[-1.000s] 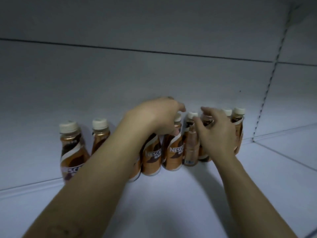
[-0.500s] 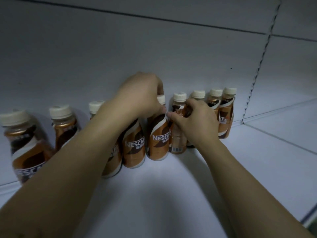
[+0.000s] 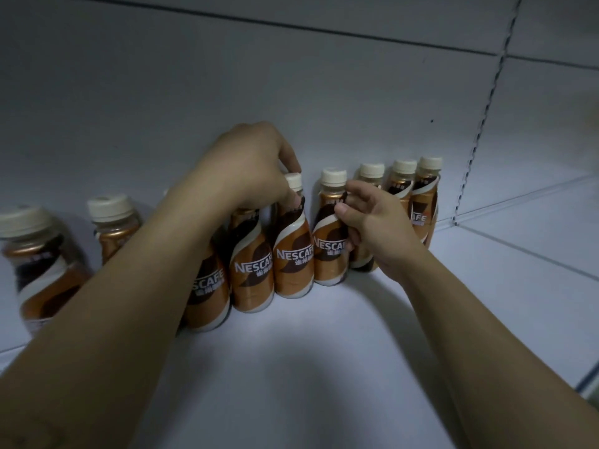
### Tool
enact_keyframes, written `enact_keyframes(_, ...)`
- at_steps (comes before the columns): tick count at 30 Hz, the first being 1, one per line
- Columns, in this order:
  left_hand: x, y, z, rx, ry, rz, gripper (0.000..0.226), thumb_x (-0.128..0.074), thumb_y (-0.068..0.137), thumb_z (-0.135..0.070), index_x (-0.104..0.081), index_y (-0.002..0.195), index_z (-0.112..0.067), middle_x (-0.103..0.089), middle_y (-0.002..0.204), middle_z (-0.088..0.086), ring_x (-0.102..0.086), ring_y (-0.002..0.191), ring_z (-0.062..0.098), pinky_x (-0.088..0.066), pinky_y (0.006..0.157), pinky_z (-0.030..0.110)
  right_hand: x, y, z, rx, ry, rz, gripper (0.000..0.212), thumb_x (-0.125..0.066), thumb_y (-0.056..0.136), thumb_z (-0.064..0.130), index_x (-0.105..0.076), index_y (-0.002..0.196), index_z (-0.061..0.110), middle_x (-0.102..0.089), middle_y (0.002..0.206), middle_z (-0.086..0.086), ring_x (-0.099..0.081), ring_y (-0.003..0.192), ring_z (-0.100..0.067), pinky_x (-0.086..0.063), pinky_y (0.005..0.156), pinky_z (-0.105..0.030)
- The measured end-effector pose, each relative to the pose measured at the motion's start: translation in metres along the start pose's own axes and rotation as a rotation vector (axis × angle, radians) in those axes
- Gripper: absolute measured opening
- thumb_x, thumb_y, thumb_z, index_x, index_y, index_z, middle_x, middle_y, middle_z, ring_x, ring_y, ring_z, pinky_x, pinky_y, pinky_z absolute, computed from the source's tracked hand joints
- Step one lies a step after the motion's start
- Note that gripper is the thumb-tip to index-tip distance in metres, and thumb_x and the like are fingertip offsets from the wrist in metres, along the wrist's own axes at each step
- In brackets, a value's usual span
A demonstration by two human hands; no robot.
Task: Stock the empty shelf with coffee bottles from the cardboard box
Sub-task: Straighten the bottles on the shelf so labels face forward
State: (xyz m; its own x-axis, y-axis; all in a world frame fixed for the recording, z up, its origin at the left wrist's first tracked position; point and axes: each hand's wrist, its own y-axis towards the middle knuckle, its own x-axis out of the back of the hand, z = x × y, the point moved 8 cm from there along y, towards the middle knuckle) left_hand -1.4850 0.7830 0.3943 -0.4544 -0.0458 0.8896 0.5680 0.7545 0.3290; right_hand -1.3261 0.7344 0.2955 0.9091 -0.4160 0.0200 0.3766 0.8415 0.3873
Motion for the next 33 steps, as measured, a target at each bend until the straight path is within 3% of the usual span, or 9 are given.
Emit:
enact_keyframes(3, -0.002, 0.001, -0.001, -0.005, 0.005, -0.013, 0.04, -0.083, 0.065, -0.029, -0.069, 0.102, -0.029, -0.071, 0.094, -0.003, -0.063, 0.079, 0.015, -0.048, 0.067, 0.028, 0.006, -0.004, 0.009, 0.093, -0.37, -0.108, 0.054, -0.074, 0.081, 0.032, -0.055, 0.131, 0.024, -0.065, 0.1, 0.022, -0.063, 0.087, 0.004, -0.051, 0.07, -0.017)
enact_keyframes(6, -0.003, 0.001, -0.003, -0.019, 0.032, -0.025, 0.041, -0.082, 0.066, -0.029, -0.068, 0.105, -0.028, -0.07, 0.099, 0.0, -0.062, 0.082, 0.018, -0.049, 0.068, 0.03, 0.0, -0.009, 0.021, 0.187, -0.696, -0.2, 0.062, -0.078, 0.071, 0.047, -0.061, 0.124, 0.021, -0.053, 0.081, 0.025, -0.048, 0.072, 0.015, -0.036, 0.063, -0.007)
enact_keyframes(8, -0.003, 0.0, -0.005, -0.028, 0.05, -0.036, 0.042, -0.082, 0.067, -0.029, -0.067, 0.106, -0.027, -0.07, 0.101, 0.001, -0.062, 0.083, 0.019, -0.048, 0.068, 0.03, -0.004, -0.009, 0.025, 0.2, -0.772, -0.213, 0.055, -0.077, 0.072, 0.047, -0.063, 0.119, 0.021, -0.06, 0.082, 0.021, -0.051, 0.069, 0.01, -0.036, 0.061, -0.009)
enact_keyframes(12, -0.004, 0.0, -0.008, -0.035, 0.095, -0.056, 0.043, -0.08, 0.07, -0.027, -0.066, 0.11, -0.026, -0.068, 0.105, 0.003, -0.059, 0.084, 0.019, -0.044, 0.066, 0.031, -0.002, -0.006, 0.02, 0.107, -0.614, -0.17, 0.049, -0.076, 0.078, 0.034, -0.063, 0.122, 0.018, -0.069, 0.109, 0.006, -0.059, 0.091, -0.005, -0.049, 0.081, -0.024)
enact_keyframes(21, -0.003, -0.001, -0.007, -0.032, 0.098, -0.071, 0.045, -0.082, 0.066, -0.032, -0.066, 0.107, -0.027, -0.068, 0.103, 0.002, -0.061, 0.085, 0.021, -0.049, 0.071, 0.032, -0.003, -0.008, 0.01, 0.015, -0.422, -0.085, 0.039, -0.07, 0.084, 0.022, -0.061, 0.123, 0.021, -0.064, 0.093, 0.02, -0.058, 0.086, 0.004, -0.049, 0.082, -0.025)
enact_keyframes(26, -0.005, -0.006, -0.008, -0.028, 0.124, -0.065, 0.047, -0.078, 0.071, -0.033, -0.062, 0.114, -0.025, -0.067, 0.106, 0.003, -0.059, 0.086, 0.019, -0.048, 0.073, 0.032, -0.007, -0.02, 0.025, 0.123, -0.599, -0.19, 0.057, -0.071, 0.083, 0.035, -0.053, 0.135, 0.021, -0.064, 0.127, 0.001, -0.059, 0.115, -0.015, -0.049, 0.098, -0.04)
enact_keyframes(28, -0.003, -0.009, -0.012, -0.03, 0.157, -0.108, 0.05, -0.073, 0.075, -0.038, -0.058, 0.12, -0.023, -0.064, 0.11, 0.005, -0.058, 0.09, 0.021, -0.046, 0.073, 0.032, 0.008, -0.024, 0.043, 0.173, -0.572, -0.322, 0.061, -0.07, 0.083, 0.041, -0.051, 0.137, 0.019, -0.06, 0.133, 0.0, -0.055, 0.12, -0.015, -0.048, 0.097, -0.032)
enact_keyframes(31, 0.012, -0.016, -0.033, -0.068, 0.205, -0.298, 0.051, -0.066, 0.079, -0.044, -0.054, 0.124, -0.023, -0.058, 0.115, 0.005, -0.057, 0.096, 0.022, -0.047, 0.074, 0.036, 0.031, -0.02, 0.066, 0.187, -0.444, -0.459, 0.042, -0.067, 0.086, 0.035, -0.06, 0.127, 0.023, -0.065, 0.122, 0.007, -0.057, 0.105, -0.004, -0.037, 0.075, -0.008)
enact_keyframes(33, 0.013, -0.015, -0.051, -0.124, 0.171, -0.331, 0.052, -0.065, 0.079, -0.045, -0.054, 0.125, -0.025, -0.056, 0.119, 0.003, -0.056, 0.101, 0.021, -0.046, 0.076, 0.035, 0.04, -0.013, 0.076, 0.197, -0.426, -0.482, 0.036, -0.066, 0.086, 0.034, -0.063, 0.121, 0.025, -0.066, 0.117, 0.009, -0.057, 0.099, -0.004, -0.035, 0.069, -0.008)
